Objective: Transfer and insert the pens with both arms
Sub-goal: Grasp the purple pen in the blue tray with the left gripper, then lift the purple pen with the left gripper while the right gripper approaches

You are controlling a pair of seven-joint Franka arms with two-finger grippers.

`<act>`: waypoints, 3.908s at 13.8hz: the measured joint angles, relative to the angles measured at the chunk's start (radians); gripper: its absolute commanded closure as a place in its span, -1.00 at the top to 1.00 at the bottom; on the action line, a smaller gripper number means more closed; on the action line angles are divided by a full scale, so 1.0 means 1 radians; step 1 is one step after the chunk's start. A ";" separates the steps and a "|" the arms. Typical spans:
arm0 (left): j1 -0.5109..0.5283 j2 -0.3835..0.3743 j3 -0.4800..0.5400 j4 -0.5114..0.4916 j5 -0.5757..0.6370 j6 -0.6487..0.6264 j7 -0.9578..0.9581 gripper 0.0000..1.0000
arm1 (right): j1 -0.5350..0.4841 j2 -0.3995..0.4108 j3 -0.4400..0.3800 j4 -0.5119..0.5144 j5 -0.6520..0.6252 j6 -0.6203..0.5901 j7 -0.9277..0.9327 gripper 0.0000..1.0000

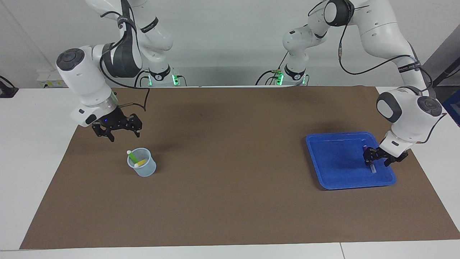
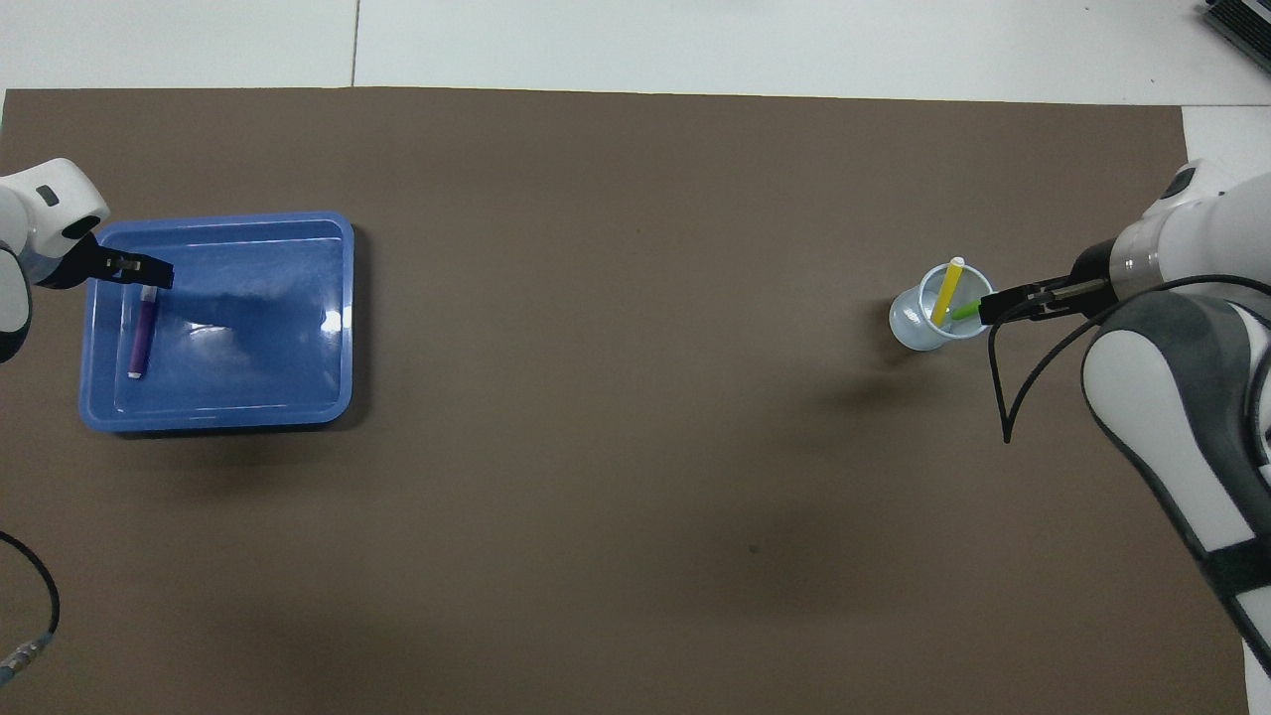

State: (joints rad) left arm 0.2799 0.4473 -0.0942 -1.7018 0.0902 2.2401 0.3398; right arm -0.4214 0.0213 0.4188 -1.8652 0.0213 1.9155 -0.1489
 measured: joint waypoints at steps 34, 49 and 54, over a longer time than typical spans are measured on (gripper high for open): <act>0.051 -0.002 -0.014 -0.100 0.003 0.033 0.059 -1.00 | 0.060 -0.147 0.009 0.050 0.134 -0.286 0.020 1.00; -0.041 -0.028 -0.036 0.004 -0.291 -0.323 -0.487 -1.00 | 0.060 -0.148 0.009 0.028 0.134 -0.257 0.130 1.00; -0.117 -0.090 -0.046 0.007 -0.392 -0.450 -0.782 -1.00 | 0.060 -0.148 0.009 0.025 0.134 -0.252 0.132 1.00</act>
State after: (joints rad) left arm 0.1627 0.3569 -0.1398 -1.6953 -0.3019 1.7901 -0.4419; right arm -0.3609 -0.1264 0.4278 -1.8398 0.1548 1.6630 -0.0172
